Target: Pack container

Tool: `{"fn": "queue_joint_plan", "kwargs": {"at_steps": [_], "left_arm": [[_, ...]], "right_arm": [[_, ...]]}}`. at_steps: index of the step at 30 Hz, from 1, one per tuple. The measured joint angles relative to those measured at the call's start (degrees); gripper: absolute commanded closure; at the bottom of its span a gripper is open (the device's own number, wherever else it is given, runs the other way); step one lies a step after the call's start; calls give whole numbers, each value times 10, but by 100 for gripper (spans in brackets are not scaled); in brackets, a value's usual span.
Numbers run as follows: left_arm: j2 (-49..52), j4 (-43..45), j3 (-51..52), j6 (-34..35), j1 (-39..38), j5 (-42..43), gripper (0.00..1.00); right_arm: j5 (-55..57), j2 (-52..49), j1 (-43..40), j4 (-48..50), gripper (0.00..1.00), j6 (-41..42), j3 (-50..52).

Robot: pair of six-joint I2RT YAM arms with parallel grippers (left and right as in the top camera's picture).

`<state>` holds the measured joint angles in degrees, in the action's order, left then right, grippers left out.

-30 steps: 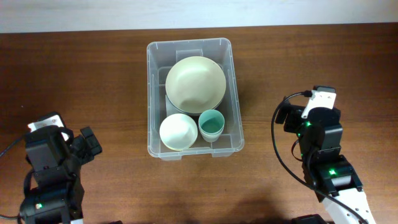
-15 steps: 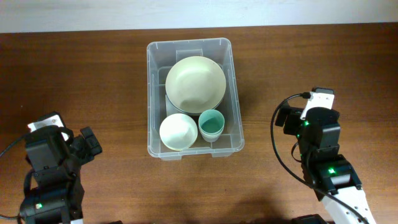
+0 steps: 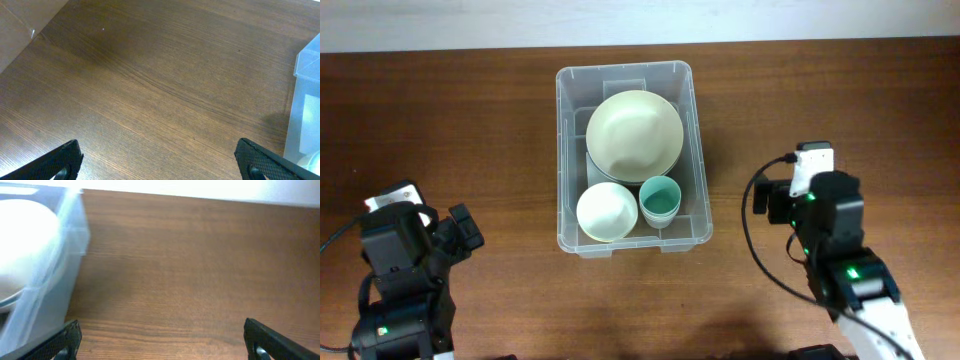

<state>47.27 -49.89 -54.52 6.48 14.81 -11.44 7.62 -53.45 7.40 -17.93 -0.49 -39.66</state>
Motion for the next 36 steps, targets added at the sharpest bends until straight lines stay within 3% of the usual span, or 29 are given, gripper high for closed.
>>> {"fn": "queue_joint_plan", "kwargs": {"at_steps": [9, 18, 25, 36], "left_arm": [[0, 0, 0, 0, 0, 0, 0], [0, 0, 0, 0, 0, 0, 0], [0, 0, 0, 0, 0, 0, 0], [0, -1, 0, 0, 0, 0, 0]], "right_arm": [[-28, 243, -40, -97, 1, -42, 12], [-55, 414, -63, -111, 1, -45, 120], [-63, 522, -63, -14, 1, -47, 227], [-62, 527, -59, 197, 1, -47, 350]]}}
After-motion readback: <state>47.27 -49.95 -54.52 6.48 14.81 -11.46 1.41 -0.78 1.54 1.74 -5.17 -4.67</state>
